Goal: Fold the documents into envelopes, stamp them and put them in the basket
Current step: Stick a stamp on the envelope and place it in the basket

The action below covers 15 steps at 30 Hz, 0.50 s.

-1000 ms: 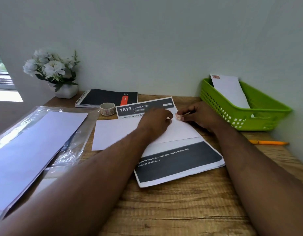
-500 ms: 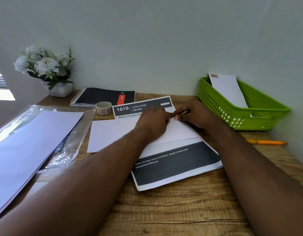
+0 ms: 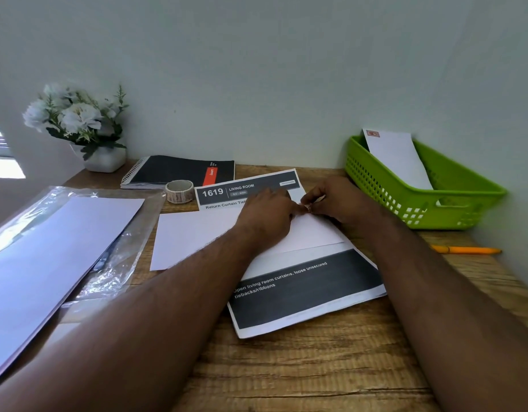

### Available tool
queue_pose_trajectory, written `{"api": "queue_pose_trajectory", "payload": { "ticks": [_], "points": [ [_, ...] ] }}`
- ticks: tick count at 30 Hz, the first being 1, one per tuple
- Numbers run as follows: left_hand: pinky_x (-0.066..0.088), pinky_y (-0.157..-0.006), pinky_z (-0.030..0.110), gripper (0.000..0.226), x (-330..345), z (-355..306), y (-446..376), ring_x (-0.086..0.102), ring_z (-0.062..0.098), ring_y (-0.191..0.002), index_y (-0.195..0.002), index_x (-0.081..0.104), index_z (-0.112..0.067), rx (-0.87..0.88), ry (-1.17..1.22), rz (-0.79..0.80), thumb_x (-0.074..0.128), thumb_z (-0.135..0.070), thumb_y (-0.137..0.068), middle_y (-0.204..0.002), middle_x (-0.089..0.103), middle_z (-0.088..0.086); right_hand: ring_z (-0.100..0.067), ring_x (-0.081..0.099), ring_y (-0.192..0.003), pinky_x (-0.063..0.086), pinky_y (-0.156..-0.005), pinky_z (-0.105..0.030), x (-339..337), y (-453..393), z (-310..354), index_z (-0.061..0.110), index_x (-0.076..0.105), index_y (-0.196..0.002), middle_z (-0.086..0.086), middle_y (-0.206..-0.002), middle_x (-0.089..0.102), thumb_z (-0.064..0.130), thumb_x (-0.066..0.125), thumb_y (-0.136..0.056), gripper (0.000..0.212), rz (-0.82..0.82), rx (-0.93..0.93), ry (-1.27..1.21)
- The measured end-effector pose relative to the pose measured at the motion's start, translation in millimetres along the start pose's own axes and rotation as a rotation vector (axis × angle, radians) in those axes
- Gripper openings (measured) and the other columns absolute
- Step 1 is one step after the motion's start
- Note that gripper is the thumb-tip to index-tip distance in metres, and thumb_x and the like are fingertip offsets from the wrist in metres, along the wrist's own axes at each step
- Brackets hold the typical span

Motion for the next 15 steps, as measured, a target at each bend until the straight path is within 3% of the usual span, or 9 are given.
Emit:
{"api": "queue_pose_trajectory", "payload": {
  "ticks": [7,12,15],
  "points": [
    [0.038,-0.091,0.035,0.046,-0.7,0.5,0.8,0.049,0.028,-0.110,-0.130,0.052,-0.051,0.003,0.009,0.004,0.037,-0.021,-0.099,-0.119,0.057,-0.001,-0.014,0.064,-0.091,0.052,-0.087,-0.033,-2.0,1.1,3.4,0.018,0.076,-0.099,0.002,-0.099,0.072,0.010,0.072,-0.081,0.021,0.008,0.001,0.030],
    [0.039,-0.092,0.035,0.047,-0.7,0.2,0.0,0.049,0.028,-0.110,-0.130,0.052,-0.051,-0.006,0.025,0.011,0.038,-0.019,-0.098,-0.119,0.057,-0.002,-0.004,0.059,-0.074,0.044,-0.067,-0.020,-1.6,0.9,2.6,0.016,0.076,-0.099,0.004,-0.091,0.072,0.011,0.068,-0.084,0.018,0.039,0.018,0.023],
    [0.040,-0.092,0.036,0.047,-1.0,0.8,-1.1,0.049,0.028,-0.110,-0.130,0.052,-0.051,-0.009,0.032,0.013,0.038,-0.020,-0.098,-0.118,0.058,-0.002,-0.010,0.063,-0.089,0.050,-0.078,-0.025,-1.3,0.2,0.5,0.019,0.076,-0.101,0.005,-0.099,0.071,0.014,0.067,-0.085,0.018,0.038,0.031,0.015]
  ]
}}
Point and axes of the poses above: each hand's wrist, its own y-axis away from the middle knuckle, its own x-axis out of the palm, z = x × y, the point moved 1 cm from there along -y, towards the middle knuckle
